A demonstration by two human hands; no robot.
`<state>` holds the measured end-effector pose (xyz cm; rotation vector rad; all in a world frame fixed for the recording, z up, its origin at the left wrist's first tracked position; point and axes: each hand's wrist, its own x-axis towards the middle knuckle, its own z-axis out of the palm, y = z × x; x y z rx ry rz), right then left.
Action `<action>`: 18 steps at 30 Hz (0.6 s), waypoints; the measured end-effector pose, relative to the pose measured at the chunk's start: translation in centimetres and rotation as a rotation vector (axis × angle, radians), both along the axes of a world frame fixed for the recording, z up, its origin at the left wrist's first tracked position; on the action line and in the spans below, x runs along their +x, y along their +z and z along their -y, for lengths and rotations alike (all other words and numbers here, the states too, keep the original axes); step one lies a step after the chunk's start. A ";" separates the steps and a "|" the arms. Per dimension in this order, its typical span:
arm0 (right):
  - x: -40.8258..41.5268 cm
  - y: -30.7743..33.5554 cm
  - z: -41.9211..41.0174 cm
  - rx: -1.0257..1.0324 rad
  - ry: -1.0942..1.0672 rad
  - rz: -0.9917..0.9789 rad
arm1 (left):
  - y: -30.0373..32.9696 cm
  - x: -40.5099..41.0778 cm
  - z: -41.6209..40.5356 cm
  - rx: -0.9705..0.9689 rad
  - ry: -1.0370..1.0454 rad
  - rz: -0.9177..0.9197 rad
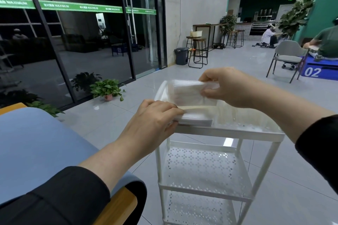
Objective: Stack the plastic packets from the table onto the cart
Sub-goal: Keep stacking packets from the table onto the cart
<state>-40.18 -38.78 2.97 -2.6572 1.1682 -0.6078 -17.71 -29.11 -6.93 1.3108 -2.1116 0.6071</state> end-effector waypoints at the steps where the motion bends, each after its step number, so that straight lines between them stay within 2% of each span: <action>1: 0.1 0.0 0.0 0.000 0.005 -0.002 | 0.0 0.0 0.0 -0.001 -0.003 -0.002; 12: -2.6 0.9 0.6 -0.015 -0.021 0.129 | -0.1 0.1 -0.2 0.035 0.028 0.000; 18: -4.5 1.1 0.2 0.035 -0.037 0.144 | 0.7 -1.1 0.4 0.148 0.140 -0.028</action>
